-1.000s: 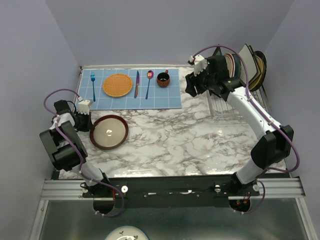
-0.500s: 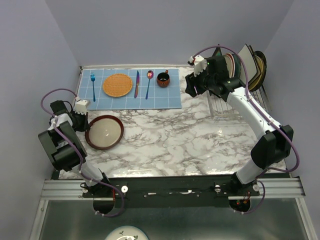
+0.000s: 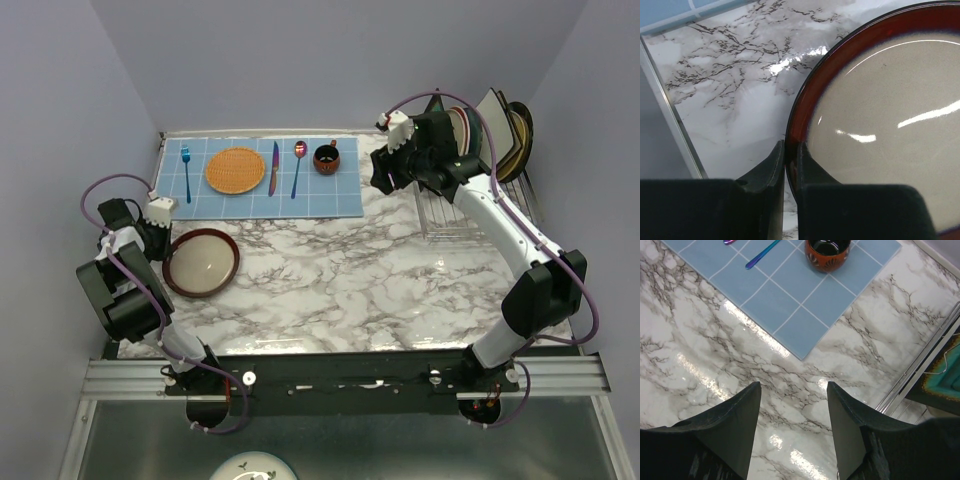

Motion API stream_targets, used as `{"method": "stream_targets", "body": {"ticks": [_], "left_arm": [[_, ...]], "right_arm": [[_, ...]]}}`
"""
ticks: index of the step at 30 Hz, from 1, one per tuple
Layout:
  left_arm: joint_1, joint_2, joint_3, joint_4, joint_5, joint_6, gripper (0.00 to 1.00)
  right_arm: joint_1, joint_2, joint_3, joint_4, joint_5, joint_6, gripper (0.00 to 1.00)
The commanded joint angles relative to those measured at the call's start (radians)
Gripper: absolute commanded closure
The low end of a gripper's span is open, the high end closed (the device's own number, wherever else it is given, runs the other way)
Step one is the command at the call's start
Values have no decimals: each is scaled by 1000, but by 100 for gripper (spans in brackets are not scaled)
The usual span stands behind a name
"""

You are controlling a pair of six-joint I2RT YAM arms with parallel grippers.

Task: Unload the plates from the dish rack
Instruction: Place the plate at the center of the board.

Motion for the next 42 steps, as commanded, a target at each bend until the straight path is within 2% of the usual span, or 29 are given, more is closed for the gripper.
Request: {"method": "stream_targets", "body": {"ticks": [1, 9, 12, 13, 17, 23, 28, 36, 42], "left_arm": [[24, 45, -8, 69, -156, 72, 77], [24, 65, -2, 66, -152, 69, 59], [25, 65, -1, 63, -149, 74, 51], [24, 66, -2, 61, -149, 78, 45], [21, 61, -10, 61, -150, 90, 40], [21, 38, 1, 48, -109, 86, 25], [18, 15, 42, -7, -26, 61, 23], [-5, -72, 127, -187, 193, 63, 22], [-71, -168, 191, -293, 284, 38, 20]], "right_arm": [[7, -26, -18, 16, -7, -6, 37], [7, -31, -29, 19, 1, -6, 37], [7, -30, -30, 21, 1, -6, 37], [7, -28, -32, 21, 1, -8, 37], [7, -22, -27, 19, 1, -4, 37], [7, -17, -33, 19, 0, -3, 37], [7, -11, -33, 19, 3, -6, 37], [7, -3, -35, 22, 10, -4, 37], [7, 1, -29, 42, 99, 23, 39]]}}
